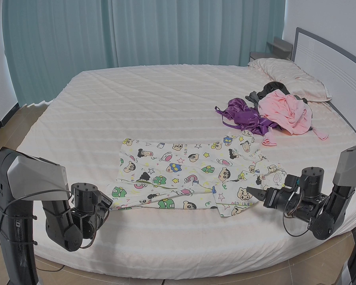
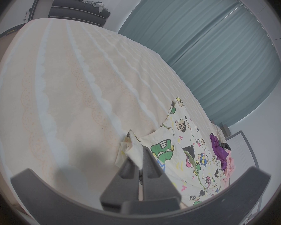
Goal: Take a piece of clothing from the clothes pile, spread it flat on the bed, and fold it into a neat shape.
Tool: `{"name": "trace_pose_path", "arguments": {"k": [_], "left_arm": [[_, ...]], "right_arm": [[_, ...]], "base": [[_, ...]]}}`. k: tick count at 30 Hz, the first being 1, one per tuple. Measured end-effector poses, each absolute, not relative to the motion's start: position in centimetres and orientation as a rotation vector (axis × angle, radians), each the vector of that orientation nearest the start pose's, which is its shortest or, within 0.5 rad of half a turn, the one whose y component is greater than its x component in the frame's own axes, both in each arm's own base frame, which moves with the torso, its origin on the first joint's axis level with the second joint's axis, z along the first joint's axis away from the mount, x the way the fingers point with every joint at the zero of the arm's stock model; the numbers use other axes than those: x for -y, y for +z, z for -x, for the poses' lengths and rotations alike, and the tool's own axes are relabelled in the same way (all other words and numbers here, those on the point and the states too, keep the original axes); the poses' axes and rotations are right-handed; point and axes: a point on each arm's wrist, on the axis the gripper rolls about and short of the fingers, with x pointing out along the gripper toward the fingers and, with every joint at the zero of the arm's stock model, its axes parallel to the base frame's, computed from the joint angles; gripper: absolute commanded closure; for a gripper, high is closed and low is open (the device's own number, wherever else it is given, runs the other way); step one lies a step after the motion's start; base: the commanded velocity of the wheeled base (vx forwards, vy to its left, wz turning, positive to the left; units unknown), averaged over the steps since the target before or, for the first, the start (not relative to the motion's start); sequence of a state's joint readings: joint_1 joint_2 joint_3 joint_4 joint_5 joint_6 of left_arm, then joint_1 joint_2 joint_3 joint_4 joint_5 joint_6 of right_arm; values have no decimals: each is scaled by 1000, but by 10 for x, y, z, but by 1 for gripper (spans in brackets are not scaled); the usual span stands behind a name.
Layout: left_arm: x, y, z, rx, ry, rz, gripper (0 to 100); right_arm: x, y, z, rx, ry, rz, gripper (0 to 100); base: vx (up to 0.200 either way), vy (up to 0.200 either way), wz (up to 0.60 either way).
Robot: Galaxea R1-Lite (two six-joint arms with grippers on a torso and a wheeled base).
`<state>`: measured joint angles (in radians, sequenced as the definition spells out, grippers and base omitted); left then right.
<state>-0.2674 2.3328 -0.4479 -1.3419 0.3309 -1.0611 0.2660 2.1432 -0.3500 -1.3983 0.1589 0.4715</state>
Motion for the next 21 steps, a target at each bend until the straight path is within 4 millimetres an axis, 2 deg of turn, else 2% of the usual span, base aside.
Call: {"name": "trace_pose_path", "arguments": {"k": [9, 19, 20, 21], "left_arm": [[75, -25, -302, -433, 326, 876, 100], [75, -25, -301, -437, 326, 874, 100], [75, -25, -301, -436, 325, 874, 100], [75, -25, -301, -436, 325, 873, 100]], "right_arm": [[-90, 9, -283, -541, 311, -417, 0], [-99, -15, -295, -585, 311, -408, 0], [-100, -16, -297, -583, 312, -408, 100], [-101, -18, -300, -580, 312, -408, 100]], "base": [[0, 0, 0], [0, 0, 0], [0, 0, 0], [0, 0, 0]]}}
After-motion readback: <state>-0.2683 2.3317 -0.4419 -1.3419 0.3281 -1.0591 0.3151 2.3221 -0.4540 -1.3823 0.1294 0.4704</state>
